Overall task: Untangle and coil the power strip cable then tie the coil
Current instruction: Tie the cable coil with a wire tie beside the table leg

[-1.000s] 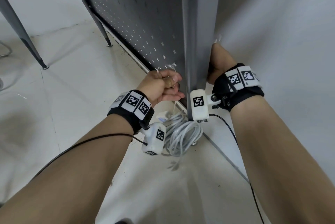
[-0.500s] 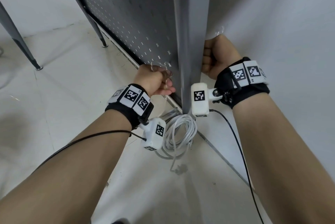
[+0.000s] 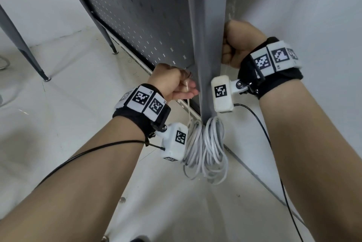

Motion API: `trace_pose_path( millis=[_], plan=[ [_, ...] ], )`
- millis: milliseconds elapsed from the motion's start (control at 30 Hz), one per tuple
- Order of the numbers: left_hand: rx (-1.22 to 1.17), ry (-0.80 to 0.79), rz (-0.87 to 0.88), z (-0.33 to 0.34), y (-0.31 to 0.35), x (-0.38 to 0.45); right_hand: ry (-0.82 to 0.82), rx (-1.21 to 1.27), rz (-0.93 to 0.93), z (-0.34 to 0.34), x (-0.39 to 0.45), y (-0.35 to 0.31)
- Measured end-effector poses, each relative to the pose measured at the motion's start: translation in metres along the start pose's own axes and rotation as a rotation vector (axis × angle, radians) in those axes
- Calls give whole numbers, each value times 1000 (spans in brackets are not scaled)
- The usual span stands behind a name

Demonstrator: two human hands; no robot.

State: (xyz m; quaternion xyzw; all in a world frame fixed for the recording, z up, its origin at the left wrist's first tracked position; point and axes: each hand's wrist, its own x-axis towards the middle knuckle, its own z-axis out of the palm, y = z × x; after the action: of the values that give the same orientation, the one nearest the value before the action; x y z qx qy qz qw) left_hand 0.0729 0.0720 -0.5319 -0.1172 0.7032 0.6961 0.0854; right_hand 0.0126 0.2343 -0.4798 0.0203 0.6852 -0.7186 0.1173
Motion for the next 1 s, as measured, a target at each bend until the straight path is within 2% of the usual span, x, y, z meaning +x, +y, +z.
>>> trace_pose_path(
  millis=[300, 400, 533, 767, 1000],
  plan=[
    [94, -1, 13, 3, -6, 1, -163, 82, 69, 1, -6, 4],
    [115, 52, 48, 4, -10, 2, -137, 158, 86, -2, -5, 6],
    [114, 104, 22, 5, -20, 4, -77, 143, 59, -2, -4, 8],
    [123, 14, -46, -4, -41, 5, -27, 135, 44, -2, -2, 9],
    [110, 30, -63, 0, -45, 5, -8, 165, 41, -3, -1, 5]
  ],
)
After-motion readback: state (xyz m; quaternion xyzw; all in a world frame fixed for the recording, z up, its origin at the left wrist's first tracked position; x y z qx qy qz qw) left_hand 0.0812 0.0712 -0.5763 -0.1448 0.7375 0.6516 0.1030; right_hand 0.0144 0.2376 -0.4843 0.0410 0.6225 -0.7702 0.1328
